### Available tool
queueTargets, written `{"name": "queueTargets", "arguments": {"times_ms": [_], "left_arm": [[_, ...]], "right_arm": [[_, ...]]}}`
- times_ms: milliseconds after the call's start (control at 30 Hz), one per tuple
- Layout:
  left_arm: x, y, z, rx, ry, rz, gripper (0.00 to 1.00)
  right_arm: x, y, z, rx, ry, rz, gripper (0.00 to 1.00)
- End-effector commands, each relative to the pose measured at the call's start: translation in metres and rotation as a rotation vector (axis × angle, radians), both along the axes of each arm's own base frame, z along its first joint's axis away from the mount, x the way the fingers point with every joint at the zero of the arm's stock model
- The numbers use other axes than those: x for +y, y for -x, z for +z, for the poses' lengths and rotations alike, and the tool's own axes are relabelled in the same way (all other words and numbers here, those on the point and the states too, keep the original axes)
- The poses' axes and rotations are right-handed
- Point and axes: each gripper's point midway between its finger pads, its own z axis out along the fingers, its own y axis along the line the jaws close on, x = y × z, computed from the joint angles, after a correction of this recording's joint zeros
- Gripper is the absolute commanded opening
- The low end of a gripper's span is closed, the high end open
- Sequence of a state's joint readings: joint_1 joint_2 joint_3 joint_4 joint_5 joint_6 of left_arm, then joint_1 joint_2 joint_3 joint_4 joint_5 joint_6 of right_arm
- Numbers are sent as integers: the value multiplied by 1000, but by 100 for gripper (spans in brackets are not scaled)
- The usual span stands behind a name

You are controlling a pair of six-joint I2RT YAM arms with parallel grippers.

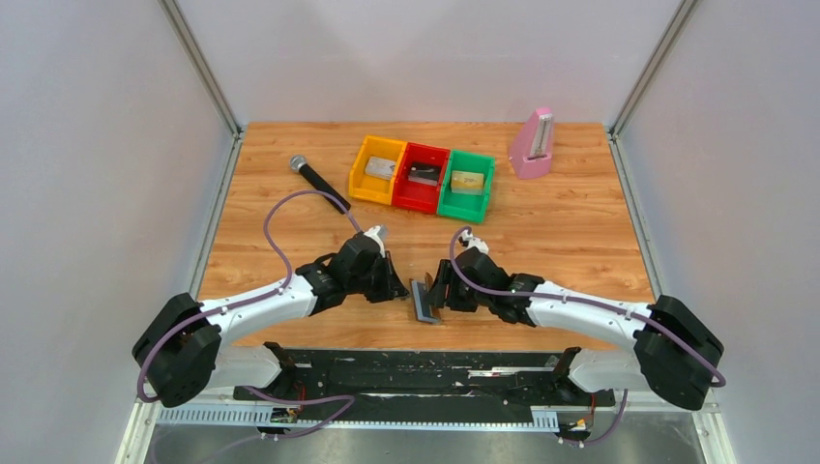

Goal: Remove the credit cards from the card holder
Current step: Open the card holder at the center of the board.

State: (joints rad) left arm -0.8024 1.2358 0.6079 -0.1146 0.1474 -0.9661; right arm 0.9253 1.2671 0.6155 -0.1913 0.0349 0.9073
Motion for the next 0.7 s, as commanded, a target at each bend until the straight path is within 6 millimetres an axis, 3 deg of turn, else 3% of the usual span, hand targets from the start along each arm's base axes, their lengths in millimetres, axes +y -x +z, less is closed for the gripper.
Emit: {"name": "queueTargets", "arguments": {"times_ms": [0,233,400,667], "left_arm": [[11,-12,4,-61,-71,16,0],[31,-18,-8,-69,-164,41,0],[28,-18,-8,-75,-145,19,0],[22,-15,-7,-69,-120,-7,0]], "right_arm": [[-15,-11,9,-65,49,-58,53],[-39,-14,-12,-54,111,-109,51],[-53,-17,-25,-31,151,-139,48],[-55,-21,-1,-16,176,-144,47]]}}
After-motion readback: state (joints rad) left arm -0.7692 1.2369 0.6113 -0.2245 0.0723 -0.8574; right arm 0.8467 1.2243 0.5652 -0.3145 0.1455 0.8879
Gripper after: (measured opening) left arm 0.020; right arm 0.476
